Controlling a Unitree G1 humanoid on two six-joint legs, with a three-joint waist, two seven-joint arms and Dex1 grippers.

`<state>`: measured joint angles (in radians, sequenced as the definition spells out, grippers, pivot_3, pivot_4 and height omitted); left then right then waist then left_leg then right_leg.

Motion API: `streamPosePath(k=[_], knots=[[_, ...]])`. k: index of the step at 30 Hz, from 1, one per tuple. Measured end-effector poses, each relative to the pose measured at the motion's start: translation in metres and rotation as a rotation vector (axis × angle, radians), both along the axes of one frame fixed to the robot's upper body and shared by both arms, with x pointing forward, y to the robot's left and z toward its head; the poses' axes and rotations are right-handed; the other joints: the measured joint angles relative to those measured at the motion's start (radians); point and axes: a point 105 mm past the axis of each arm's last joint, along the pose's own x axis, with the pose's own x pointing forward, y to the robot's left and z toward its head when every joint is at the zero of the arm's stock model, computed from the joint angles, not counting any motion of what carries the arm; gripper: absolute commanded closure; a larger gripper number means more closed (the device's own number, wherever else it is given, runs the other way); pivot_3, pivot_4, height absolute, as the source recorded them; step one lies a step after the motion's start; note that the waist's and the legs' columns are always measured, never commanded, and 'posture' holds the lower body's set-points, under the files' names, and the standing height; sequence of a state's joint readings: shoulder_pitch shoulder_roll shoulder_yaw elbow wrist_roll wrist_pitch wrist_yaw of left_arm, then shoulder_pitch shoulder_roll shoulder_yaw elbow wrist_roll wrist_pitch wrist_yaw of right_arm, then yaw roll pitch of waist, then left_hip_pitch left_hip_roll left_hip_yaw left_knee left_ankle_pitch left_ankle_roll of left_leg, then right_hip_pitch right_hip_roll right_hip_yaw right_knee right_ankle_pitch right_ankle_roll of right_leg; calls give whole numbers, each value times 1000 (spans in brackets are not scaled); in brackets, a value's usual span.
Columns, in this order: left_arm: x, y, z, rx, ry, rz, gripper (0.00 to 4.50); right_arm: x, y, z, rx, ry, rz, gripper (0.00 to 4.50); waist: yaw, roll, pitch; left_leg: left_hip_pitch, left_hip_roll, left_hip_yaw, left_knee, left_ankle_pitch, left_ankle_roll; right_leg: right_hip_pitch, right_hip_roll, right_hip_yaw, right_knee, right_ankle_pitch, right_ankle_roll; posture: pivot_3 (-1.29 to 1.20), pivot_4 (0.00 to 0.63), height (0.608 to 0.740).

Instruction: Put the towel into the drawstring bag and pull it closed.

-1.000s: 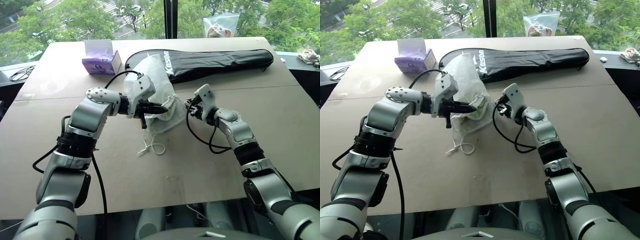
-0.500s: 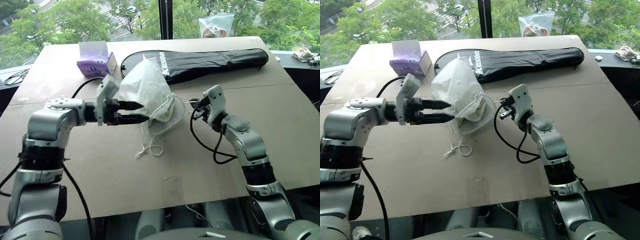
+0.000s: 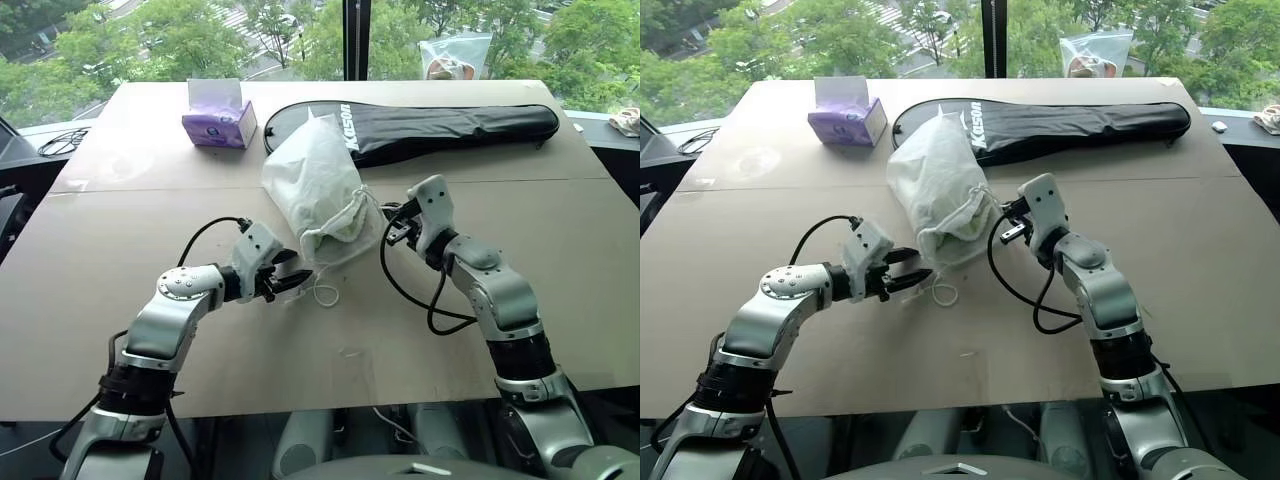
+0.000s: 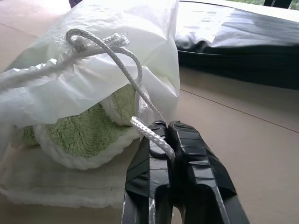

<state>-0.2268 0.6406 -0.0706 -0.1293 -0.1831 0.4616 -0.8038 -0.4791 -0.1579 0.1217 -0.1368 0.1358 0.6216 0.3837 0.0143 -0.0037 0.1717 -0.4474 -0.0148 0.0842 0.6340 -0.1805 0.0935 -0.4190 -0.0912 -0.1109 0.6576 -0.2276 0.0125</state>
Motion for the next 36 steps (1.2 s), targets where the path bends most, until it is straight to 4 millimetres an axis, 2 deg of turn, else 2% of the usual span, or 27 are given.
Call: streamPosePath(k=[3, 4, 8, 10, 12, 14, 16, 17, 18, 19, 20, 22, 23, 24, 26, 27, 29, 31, 32, 34, 36], knots=[[-4, -10, -8, 34, -91, -12, 4219, 1, -4, 3, 2, -10, -16, 4500, 1, 7, -5, 1, 0, 1, 0, 0, 0, 1, -1, 0, 0, 0, 0, 0, 150, 740], [-5, -12, -10, 40, -119, -6, 4374, 1, -4, 4, 4, -14, -20, 4500, 2, 8, -6, 2, 0, 0, 0, 0, 1, 2, -1, 0, 0, 0, 0, 0, 150, 740], [4, -16, -14, 54, -252, 89, 4374, 2, -5, 11, 27, -44, -48, 4500, 1, 12, -9, 4, 0, -1, 0, -3, 5, 3, -1, 0, 1, -2, 4, 0, 150, 740], [15, -15, -8, 24, -323, 175, 4374, 4, -8, 15, 14, -69, -68, 4500, 1, 12, -9, 4, 1, -1, -1, -3, 5, 3, -1, -1, 1, -2, 3, 0, 150, 740], [33, 5, 6, 35, -405, 310, 4374, 9, -12, 29, -17, -131, -89, 4500, 0, 10, -6, 2, 1, -3, 0, -2, 4, 1, -1, -4, 2, -1, 2, 0, 150, 740], [49, 31, 34, 52, -509, 405, 4374, 14, -18, 52, -41, -212, -109, 4500, -1, 8, -4, -2, 2, -3, 1, -2, 3, -3, -1, -7, 3, 0, 1, 0, 150, 740], [68, 51, 83, 65, -666, 449, 4374, 21, -25, 88, -76, -328, -131, 4500, -1, 6, 0, -7, 2, -4, 3, 3, -3, -7, 0, -8, 5, 4, 3, 0, 150, 740], [75, 58, 112, 66, -756, 461, 4374, 23, -27, 110, -102, -402, -137, 4500, 1, 4, 2, -8, 2, -3, 3, 3, -3, -9, 1, -8, 5, 5, 1, 0, 150, 740], [83, 68, 154, 70, -868, 482, 4374, 23, -28, 142, -136, -505, -138, 4500, 1, 3, 4, -14, 2, -4, 4, 3, -3, -12, 1, -9, 4, 5, 0, 0, 150, 740], [83, 75, 181, 63, -943, 504, 4374, 20, -27, 164, -140, -573, -138, 4500, -1, 2, 4, -17, 2, -3, 4, 5, 1, -14, 2, -9, 3, 5, 1, 0, 150, 740], [81, 78, 215, 50, -1043, 509, 4374, 14, -28, 190, -140, -662, -135, 4500, -2, 0, 2, -15, 1, -2, 4, 5, 3, -12, 1, -8, 2, 5, 0, 0, 150, 740], [83, 80, 271, 55, -1175, 510, 4374, 6, -29, 232, -159, -782, -134, 4500, 0, -2, 5, -17, -1, 0, 3, 4, 5, -13, 1, -8, -1, 5, 1, 0, 150, 740], [81, 80, 287, 54, -1214, 512, 4374, 2, -29, 246, -166, -825, -134, 4500, -2, -3, 5, -18, -1, 0, 1, 4, 5, -13, 2, -8, -5, 5, 1, 0, 150, 740], [78, 82, 305, 54, -1264, 510, 4374, -8, -32, 268, -172, -907, -148, 4500, -3, -4, 4, -17, -1, 3, 1, 4, 5, -11, 2, -9, -8, 4, 3, 0, 150, 740], [79, 84, 305, 61, -1264, 511, 4374, -11, -37, 274, -169, -933, -164, 4500, -4, -4, 4, -15, -1, 4, 0, 4, 5, -8, 2, -8, -11, 4, 4, 0, 150, 740], [86, 87, 296, 86, -1231, 515, 4374, -10, -43, 272, -184, -927, -191, 4500, -5, -4, 4, -15, -1, 5, 0, 4, 5, -6, 2, -10, -12, 3, 5, 0, 150, 740], [99, 99, 264, 137, -1127, 541, 4374, -3, -61, 258, -210, -880, -257, 4500, -6, -4, 4, -15, -1, 5, -1, 4, 6, -6, 2, -10, -13, 3, 5, 0, 150, 740], [109, 119, 223, 163, -990, 618, 4374, 8, -99, 226, -277, -775, -405, 4500, -6, -8, 6, -15, 0, 7, -3, 3, 6, -6, 1, -10, -12, 3, 5, 0, 150, 740], [112, 139, 204, 170, -917, 706, 4374, 11, -132, 205, -325, -699, -525, 4500, -3, -10, 8, -17, 1, 7, -3, 3, 6, -7, 1, -11, -12, 3, 5, 0, 150, 740], [110, 166, 187, 160, -847, 834, 4374, 9, -177, 183, -382, -612, -679, 4500, 1, -11, 9, -20, 1, 6, -2, 3, 6, -9, 0, -13, -11, 3, 5, 0, 150, 740], [103, 192, 180, 164, -816, 949, 4374, -8, -221, 161, -544, -555, -792, 4500, 5, -11, 9, -20, 0, 6, -2, 3, 7, -9, -2, -14, -11, 3, 5, 0, 150, 740]])
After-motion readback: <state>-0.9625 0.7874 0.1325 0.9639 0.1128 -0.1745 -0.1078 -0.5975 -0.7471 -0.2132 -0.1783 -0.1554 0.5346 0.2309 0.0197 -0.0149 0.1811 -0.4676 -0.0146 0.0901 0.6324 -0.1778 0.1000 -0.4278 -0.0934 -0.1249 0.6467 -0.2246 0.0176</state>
